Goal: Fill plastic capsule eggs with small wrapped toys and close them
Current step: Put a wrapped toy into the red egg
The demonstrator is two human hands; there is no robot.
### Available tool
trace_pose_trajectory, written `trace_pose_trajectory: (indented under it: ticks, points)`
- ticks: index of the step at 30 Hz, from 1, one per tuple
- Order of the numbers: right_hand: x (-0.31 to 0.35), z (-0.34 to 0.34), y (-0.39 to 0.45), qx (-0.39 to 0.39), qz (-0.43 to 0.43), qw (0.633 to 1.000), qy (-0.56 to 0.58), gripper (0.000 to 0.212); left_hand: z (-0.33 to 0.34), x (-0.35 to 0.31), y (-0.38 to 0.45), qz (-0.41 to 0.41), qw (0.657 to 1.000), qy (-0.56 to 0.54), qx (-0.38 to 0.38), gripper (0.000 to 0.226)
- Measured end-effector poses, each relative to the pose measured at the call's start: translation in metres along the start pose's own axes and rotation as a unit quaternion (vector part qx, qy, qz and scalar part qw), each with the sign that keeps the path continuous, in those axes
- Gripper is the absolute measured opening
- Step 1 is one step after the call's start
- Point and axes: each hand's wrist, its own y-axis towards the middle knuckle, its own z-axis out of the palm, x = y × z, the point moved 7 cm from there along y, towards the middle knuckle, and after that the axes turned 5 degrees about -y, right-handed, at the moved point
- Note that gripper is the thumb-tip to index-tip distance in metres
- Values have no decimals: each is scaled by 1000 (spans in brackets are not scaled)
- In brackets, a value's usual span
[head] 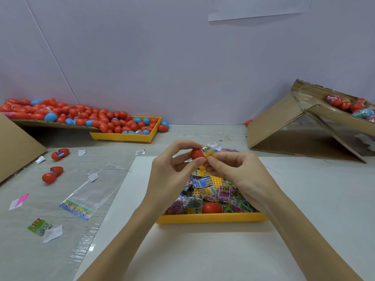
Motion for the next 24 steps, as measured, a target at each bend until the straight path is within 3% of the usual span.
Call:
trace_pose_trajectory:
  ticks: [12, 17, 24]
  points:
    - [-13, 22, -5, 46, 101, 972, 205, 25, -5, 3, -3, -10, 996, -60, -68, 28]
    - [-12, 23, -7, 55, 121, 968, 211, 28, -6, -1, -3, 4, 997, -48, -62, 33]
    - [-5, 22, -10, 77, 126, 975, 168, 29, -5, -15, -2, 85, 992, 85, -23, 45]
